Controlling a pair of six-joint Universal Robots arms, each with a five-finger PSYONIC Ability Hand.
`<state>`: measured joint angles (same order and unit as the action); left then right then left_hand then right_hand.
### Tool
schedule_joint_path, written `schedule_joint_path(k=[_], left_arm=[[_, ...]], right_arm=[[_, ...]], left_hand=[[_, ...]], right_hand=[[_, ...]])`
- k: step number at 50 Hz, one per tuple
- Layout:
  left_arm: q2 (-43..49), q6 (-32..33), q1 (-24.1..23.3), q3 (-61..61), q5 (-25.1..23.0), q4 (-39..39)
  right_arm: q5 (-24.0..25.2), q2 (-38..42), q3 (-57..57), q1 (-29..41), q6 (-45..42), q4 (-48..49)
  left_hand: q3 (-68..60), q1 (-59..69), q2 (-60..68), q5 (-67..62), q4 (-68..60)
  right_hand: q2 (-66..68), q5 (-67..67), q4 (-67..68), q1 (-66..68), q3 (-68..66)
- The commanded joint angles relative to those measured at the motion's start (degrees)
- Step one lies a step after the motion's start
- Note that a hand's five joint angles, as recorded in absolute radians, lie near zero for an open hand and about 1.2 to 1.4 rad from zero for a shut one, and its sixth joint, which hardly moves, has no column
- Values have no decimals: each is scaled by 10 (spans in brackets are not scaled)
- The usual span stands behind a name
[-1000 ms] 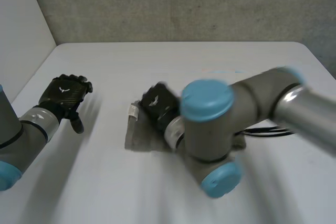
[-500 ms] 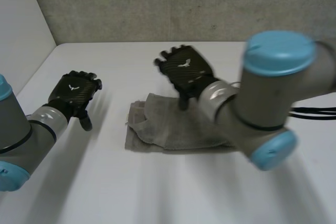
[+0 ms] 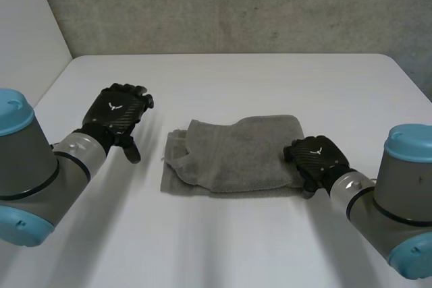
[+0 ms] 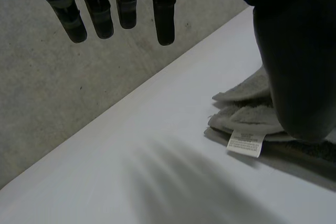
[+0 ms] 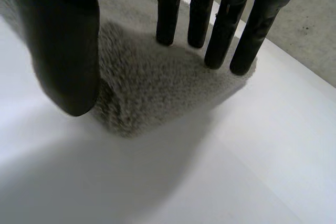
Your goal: Fold the towel.
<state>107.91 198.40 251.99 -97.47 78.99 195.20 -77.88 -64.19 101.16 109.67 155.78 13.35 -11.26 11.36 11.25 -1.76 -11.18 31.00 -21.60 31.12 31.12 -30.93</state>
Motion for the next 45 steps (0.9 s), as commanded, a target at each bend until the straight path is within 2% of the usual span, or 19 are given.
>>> schedule_joint_path(k=[1,3,12,15,17,18,25,28,30,35,36,37,38,39,45], left_arm=[[-2,-4,-9,1,0,0],[-2,-4,-8,-1,0,0],[-9,-4,-7,1,0,-1],[-14,-4,-7,4,0,-1],[-23,-4,-7,7,0,-1],[-24,-4,-7,7,0,-1],[-37,-6,-8,22,1,-2],[-37,-8,-8,25,1,-2],[-37,-17,-8,29,1,-3],[-37,-32,-9,30,1,-3],[-37,-34,-8,30,1,-3],[-37,-34,-8,30,1,-3],[-36,-35,-8,30,1,-3],[-35,-35,-8,30,1,-2],[-32,-35,-9,41,1,-2]], right_arm=[[-10,27,-8,1,-38,25],[-14,22,-10,-1,-47,25],[-28,-22,-68,5,-52,15],[-23,-31,-112,31,-56,-13],[-14,-18,-172,95,-57,-55],[-14,-18,-172,95,-57,-55],[-11,69,-297,229,-114,-136],[-10,86,-311,249,-127,-140],[-10,125,-330,282,-142,-140],[-14,186,-356,307,-151,-145],[-19,203,-364,313,-153,-147],[-19,203,-364,313,-153,-148],[-23,210,-365,316,-154,-151],[-25,209,-363,316,-152,-153],[-32,167,-350,309,-132,-153]], left_hand=[[5,-6,-5,10,5],[7,-8,-7,12,6],[5,-6,-5,10,5],[5,-6,-5,10,5],[5,-6,-5,10,5],[5,-6,-5,10,5],[5,-6,-5,10,5],[5,-6,-5,10,5],[5,-6,-5,10,5],[5,-6,-5,10,5],[5,-6,-5,10,5],[5,-6,-5,10,5],[5,-6,-5,10,5],[5,-6,-5,10,5],[5,-6,-5,10,5]], right_hand=[[252,-246,251,251,-252],[489,-483,488,488,-490],[490,-484,489,489,-491],[490,-484,489,489,-491],[490,-484,489,489,-491],[490,-484,489,489,-491],[490,-484,489,489,-491],[490,-484,489,489,-491],[490,-484,489,489,-491],[490,-484,489,489,-491],[356,-350,355,355,-356],[354,-348,353,353,-355],[-2,8,-3,-3,1],[-210,216,-211,-211,209],[-210,216,-211,-211,209]])
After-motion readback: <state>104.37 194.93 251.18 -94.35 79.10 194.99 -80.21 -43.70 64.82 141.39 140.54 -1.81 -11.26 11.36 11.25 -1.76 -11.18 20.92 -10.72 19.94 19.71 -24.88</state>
